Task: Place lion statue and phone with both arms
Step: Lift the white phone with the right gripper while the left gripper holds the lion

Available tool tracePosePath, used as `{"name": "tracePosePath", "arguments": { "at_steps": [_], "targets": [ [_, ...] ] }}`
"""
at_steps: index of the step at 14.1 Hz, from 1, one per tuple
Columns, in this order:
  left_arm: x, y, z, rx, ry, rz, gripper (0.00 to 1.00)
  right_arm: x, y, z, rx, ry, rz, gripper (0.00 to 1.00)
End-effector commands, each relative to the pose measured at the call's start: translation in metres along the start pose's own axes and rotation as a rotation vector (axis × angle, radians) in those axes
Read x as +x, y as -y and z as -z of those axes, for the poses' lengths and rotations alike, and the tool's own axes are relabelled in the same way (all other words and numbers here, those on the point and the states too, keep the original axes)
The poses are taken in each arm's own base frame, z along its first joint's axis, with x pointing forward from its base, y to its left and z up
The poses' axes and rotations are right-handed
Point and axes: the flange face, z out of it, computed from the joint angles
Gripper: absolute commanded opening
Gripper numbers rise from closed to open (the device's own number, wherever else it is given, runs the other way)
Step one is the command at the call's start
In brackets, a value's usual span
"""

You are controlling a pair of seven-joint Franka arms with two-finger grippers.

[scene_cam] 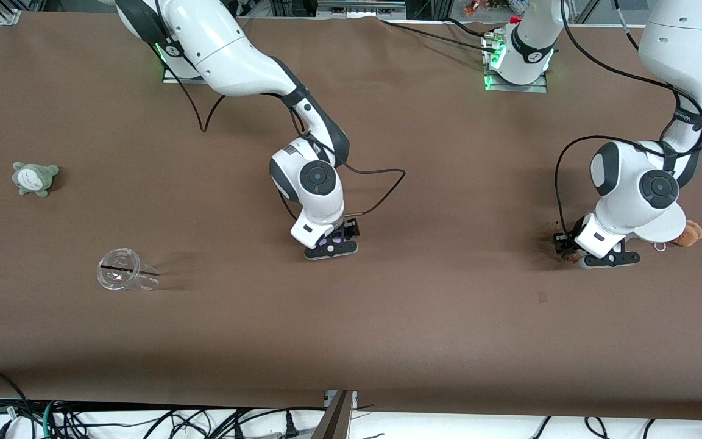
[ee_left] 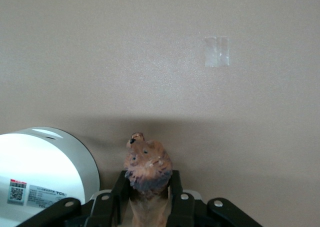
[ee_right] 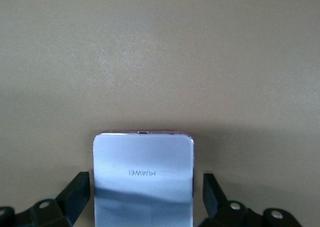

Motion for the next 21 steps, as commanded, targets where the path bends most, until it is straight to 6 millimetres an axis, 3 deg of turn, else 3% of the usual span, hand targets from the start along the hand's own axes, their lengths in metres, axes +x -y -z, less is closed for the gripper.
{"name": "tracePosePath", "arguments": {
  "at_steps": [1,3,6,8,11,12,15,17,18,21],
  "targets": [
    [-0.005,0.003,0.004,0.007,-0.011,0.003,0.19,0.002,0.007,-0.002,0.013,-0.038,-0.012,1.00],
    [-0.004,0.010,0.003,0.008,-0.011,0.015,0.27,0.001,0.008,-0.003,0.017,-0.041,-0.011,1.00],
    [-0.004,0.010,0.003,0.008,-0.011,0.015,0.28,0.001,0.007,-0.003,0.014,-0.039,-0.006,0.97],
    [-0.004,0.011,0.002,0.007,-0.010,0.017,0.31,0.001,0.005,-0.004,0.012,-0.039,0.005,0.80],
    [-0.004,0.011,0.000,0.007,-0.007,0.017,0.34,0.007,-0.005,-0.002,0.007,-0.035,0.000,0.41],
    [-0.004,0.010,-0.001,0.007,-0.007,0.015,0.37,0.010,-0.010,0.000,0.007,-0.034,-0.010,0.37],
    [-0.003,0.010,-0.003,0.006,-0.004,0.016,0.67,0.024,-0.032,0.014,-0.002,-0.014,-0.047,0.37],
    [-0.002,0.010,-0.002,0.006,-0.007,0.013,0.95,0.028,-0.043,0.029,-0.016,0.008,-0.039,0.37],
    [-0.001,0.011,-0.001,0.006,-0.008,0.017,1.00,0.025,-0.051,0.038,-0.032,0.035,-0.036,0.37],
    [0.001,0.010,0.005,0.007,-0.014,0.020,1.00,0.021,-0.095,0.057,-0.049,0.061,-0.027,0.37]
  ]
}}
